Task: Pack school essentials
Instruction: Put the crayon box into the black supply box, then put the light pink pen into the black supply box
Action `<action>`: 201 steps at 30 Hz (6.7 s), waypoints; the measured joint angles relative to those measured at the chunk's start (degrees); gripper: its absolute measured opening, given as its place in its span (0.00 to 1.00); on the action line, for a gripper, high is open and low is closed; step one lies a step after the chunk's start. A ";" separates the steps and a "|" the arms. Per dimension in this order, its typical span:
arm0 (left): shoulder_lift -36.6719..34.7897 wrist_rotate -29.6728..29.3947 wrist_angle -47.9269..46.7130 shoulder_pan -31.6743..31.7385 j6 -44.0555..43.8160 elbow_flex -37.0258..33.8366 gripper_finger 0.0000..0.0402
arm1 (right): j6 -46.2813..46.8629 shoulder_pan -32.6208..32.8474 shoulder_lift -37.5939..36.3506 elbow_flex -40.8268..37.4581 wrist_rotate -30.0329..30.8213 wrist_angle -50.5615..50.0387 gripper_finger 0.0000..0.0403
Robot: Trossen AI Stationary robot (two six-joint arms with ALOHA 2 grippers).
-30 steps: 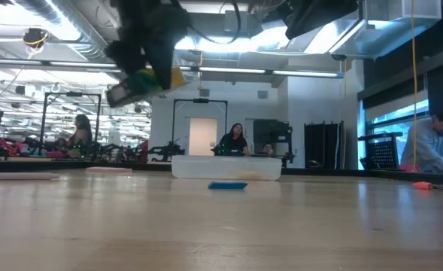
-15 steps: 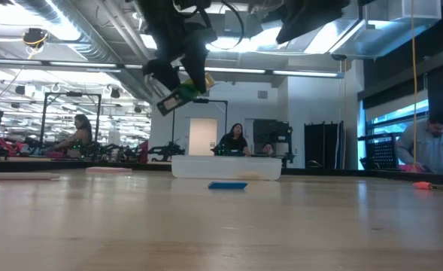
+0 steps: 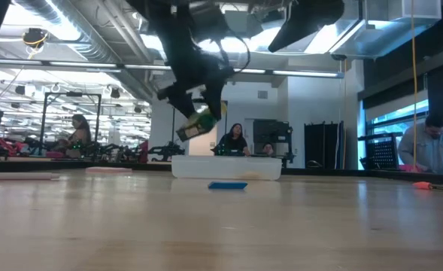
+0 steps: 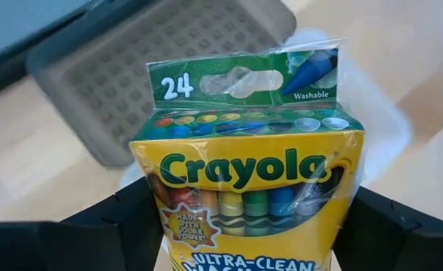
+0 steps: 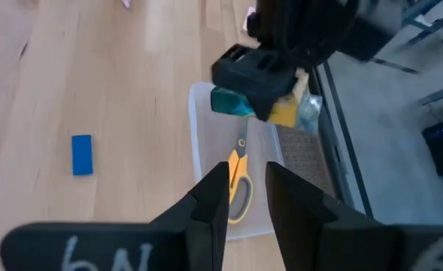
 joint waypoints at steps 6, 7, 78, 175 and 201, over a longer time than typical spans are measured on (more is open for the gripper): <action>0.80 3.36 0.59 1.44 19.42 0.00 0.73 | 0.01 0.00 0.00 0.00 0.07 -0.06 0.23; 0.80 3.42 0.54 1.77 23.01 0.00 0.73 | 0.01 0.00 0.00 0.00 0.07 -0.04 0.23; 8.79 8.56 3.25 3.16 46.80 0.00 0.99 | 0.14 0.02 0.00 -0.04 -0.47 0.93 0.23; -20.48 11.07 -10.70 -24.19 -18.42 -40.51 0.98 | -2.88 0.00 0.00 -0.07 -28.45 3.00 0.23; -20.60 13.85 -8.31 -24.11 -18.54 -43.07 0.86 | -2.85 0.07 0.00 -0.07 -28.43 3.00 0.23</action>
